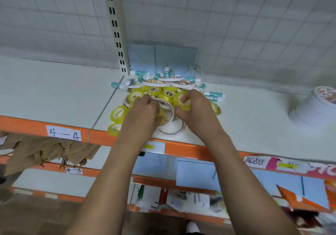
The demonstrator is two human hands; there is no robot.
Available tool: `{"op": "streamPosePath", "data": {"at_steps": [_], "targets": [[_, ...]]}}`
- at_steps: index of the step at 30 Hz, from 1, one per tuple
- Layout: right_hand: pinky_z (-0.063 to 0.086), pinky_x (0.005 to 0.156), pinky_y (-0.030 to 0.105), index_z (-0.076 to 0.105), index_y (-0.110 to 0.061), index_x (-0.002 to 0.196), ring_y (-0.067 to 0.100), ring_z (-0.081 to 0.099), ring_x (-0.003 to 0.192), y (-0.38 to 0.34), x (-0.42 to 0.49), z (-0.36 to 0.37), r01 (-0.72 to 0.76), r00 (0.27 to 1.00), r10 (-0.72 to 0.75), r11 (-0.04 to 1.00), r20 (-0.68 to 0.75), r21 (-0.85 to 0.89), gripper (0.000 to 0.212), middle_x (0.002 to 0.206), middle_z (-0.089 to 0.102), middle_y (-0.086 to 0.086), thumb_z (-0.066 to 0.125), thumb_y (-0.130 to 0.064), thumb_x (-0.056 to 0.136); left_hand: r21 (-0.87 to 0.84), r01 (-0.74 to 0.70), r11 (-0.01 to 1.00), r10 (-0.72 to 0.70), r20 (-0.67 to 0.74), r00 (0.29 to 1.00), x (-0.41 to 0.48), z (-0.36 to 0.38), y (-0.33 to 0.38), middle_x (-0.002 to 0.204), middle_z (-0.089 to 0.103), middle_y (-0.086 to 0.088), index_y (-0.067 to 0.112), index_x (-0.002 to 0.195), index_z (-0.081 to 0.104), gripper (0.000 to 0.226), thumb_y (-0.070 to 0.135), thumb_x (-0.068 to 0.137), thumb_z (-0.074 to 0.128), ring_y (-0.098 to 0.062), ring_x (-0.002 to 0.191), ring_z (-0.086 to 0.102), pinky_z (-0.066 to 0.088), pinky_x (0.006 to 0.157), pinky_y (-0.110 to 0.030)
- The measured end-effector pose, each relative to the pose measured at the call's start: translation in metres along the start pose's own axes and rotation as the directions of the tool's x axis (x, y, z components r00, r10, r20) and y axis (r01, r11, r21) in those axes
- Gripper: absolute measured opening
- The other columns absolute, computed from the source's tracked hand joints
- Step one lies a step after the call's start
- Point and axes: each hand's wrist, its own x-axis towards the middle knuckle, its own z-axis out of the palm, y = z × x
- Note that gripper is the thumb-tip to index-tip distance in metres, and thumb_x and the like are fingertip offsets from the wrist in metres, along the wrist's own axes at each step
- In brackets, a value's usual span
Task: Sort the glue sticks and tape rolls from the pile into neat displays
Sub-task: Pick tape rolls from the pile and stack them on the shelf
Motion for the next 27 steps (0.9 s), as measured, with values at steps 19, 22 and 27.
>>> {"op": "streamPosePath", "data": {"at_steps": [19,22,27], "targets": [[0.035,0.091,0.021,0.054,-0.015,0.126,0.024,0.049,0.112,0.070,-0.101,-0.102,-0.300,0.941,0.262,0.938,-0.212,-0.173,0.050,0.125,0.055,0.002,0.069,-0.018,0.079,-0.301,-0.395,0.868,0.439,0.093,0.894,0.016,0.041,0.122,0.119,0.051,0.007,0.025,0.117,0.058,0.038,0.036,0.084,0.071,-0.015,0.114,0.047,0.041,0.087,-0.029],[0.035,0.091,0.020,0.053,-0.015,0.127,0.022,0.049,0.113,0.097,-0.125,-0.132,-0.379,0.906,0.333,0.914,-0.263,-0.146,0.050,0.125,0.054,0.002,0.068,-0.018,0.079,-0.340,-0.455,0.823,0.513,0.100,0.853,0.018,0.058,0.169,0.116,0.051,0.007,0.025,0.118,0.059,0.037,0.034,0.084,0.071,-0.014,0.111,0.049,0.042,0.087,-0.028],[0.040,0.091,0.027,0.052,-0.015,0.127,0.021,0.050,0.113,0.147,-0.162,-0.188,-0.446,0.866,0.384,0.882,-0.321,-0.151,0.050,0.124,0.054,0.003,0.069,-0.020,0.080,-0.372,-0.506,0.778,0.582,0.123,0.804,0.017,0.091,0.250,0.116,0.053,0.005,0.022,0.119,0.063,0.036,0.031,0.085,0.070,-0.015,0.111,0.050,0.039,0.093,-0.025]]}}
